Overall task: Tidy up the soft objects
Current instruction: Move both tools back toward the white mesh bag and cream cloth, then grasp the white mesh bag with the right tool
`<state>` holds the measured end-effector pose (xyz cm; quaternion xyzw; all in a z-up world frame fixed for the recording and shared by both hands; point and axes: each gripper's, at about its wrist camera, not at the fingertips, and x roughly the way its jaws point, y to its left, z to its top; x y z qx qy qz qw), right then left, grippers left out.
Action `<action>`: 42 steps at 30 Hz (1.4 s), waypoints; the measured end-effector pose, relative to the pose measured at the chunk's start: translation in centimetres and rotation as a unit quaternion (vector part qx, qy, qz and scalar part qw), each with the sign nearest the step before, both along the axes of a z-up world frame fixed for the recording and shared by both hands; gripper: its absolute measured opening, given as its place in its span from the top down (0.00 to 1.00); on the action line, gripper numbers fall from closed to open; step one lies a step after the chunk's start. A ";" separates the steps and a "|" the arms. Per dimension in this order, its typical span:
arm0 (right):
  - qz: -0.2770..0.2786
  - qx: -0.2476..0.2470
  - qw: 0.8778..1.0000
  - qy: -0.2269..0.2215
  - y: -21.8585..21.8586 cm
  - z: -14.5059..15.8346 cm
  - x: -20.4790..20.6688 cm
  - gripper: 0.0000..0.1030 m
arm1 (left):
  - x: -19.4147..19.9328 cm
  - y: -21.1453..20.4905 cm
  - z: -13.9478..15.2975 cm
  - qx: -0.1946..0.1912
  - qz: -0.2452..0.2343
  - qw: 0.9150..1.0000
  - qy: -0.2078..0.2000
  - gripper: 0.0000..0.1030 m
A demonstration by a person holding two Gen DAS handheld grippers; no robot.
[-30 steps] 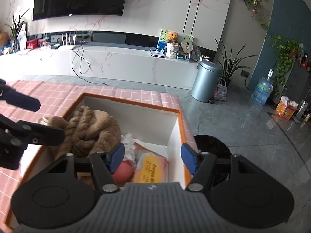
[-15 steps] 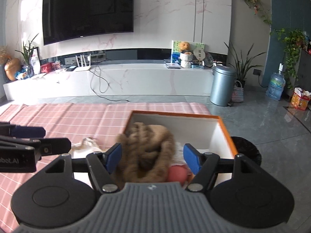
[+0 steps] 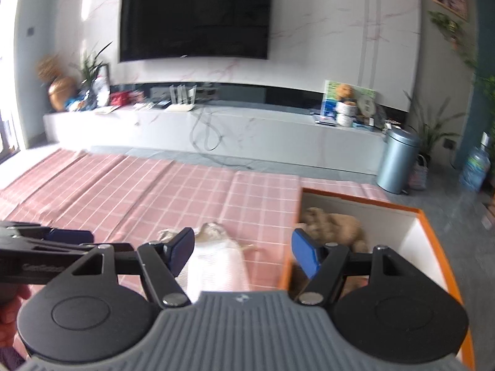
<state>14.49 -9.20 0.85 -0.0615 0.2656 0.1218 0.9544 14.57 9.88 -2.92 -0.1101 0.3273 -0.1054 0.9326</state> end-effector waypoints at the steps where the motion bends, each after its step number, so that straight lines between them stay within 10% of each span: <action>1: 0.010 -0.006 1.000 0.003 0.6 -0.3 0.0 0.37 | 0.0 0.2 -0.2 -0.001 -0.001 1.000 0.001 0.19; 16: 0.038 -0.066 0.991 0.110 4.6 -6.0 4.0 0.48 | 0.8 3.2 -4.1 -0.020 -0.007 0.999 0.046 0.25; 23: -0.018 -0.054 0.988 0.146 5.5 -8.3 7.9 0.30 | 2.1 2.7 -4.6 0.002 0.011 0.998 0.065 0.26; 31: -0.057 -0.015 0.981 0.183 4.4 -10.2 11.3 0.33 | 3.9 1.7 -4.9 0.016 0.009 0.997 0.073 0.26; 34: -0.054 0.004 0.978 0.203 3.9 -11.0 11.8 0.44 | 4.4 1.3 -5.1 0.015 0.006 0.997 0.079 0.26; 39: -0.031 0.008 0.976 0.214 3.9 -11.6 11.8 0.92 | 4.8 0.8 -5.4 0.009 0.003 0.996 0.087 0.26; 42: -0.018 0.017 0.977 0.213 3.8 -11.4 11.5 1.00 | 4.9 0.7 -5.4 0.005 0.003 0.996 0.092 0.26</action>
